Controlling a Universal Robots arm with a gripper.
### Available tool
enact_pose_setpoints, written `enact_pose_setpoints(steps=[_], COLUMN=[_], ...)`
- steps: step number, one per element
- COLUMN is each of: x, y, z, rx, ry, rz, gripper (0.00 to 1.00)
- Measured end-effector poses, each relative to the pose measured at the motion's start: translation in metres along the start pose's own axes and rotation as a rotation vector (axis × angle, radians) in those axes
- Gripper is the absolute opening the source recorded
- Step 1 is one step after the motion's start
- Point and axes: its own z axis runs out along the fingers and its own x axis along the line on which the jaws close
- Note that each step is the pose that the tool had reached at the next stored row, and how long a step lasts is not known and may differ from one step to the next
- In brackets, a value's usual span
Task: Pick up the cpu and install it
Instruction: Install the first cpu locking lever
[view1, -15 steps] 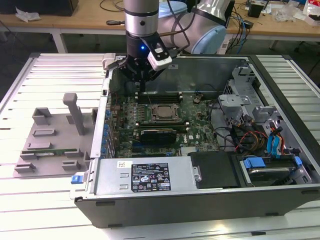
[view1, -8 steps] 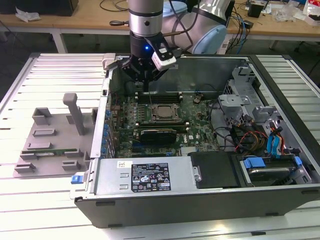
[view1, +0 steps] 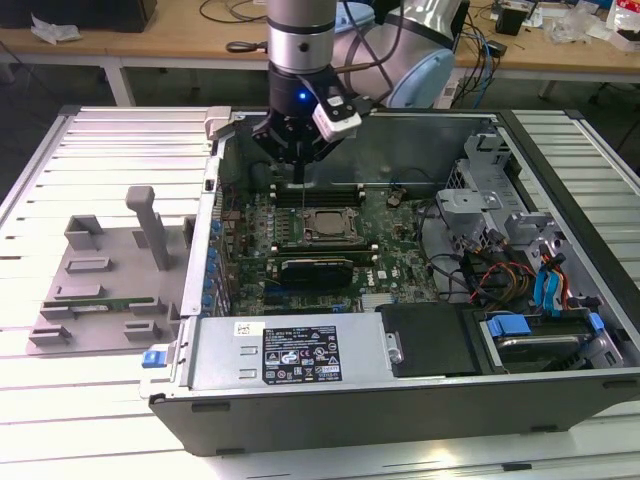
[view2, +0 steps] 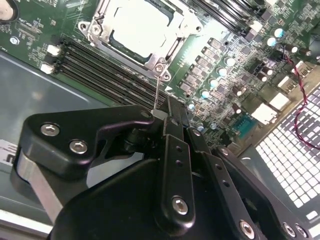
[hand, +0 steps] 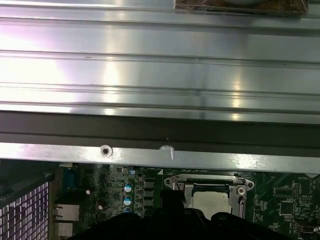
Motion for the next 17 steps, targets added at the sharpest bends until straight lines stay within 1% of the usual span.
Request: enact_pose_setpoints(steps=[3,4,8,14,17], x=[-0.0033,-0.0055,-0.0094,-0.0102,-0.0102], y=[-0.0001,-0.0002,-0.0004,-0.0002,-0.0002], z=[0.0001,0.0002,0.0005,0.0057,0.0063], rx=[0.0001,0.0000,-0.0001,-0.0001,0.0001], ry=[0.0000,0.0000,-0.0001,0.0000,0.0002], rz=[0.000,0.000,0.000,0.000,0.000], gripper=[0.11,0.11,0.11,0.11,0.11])
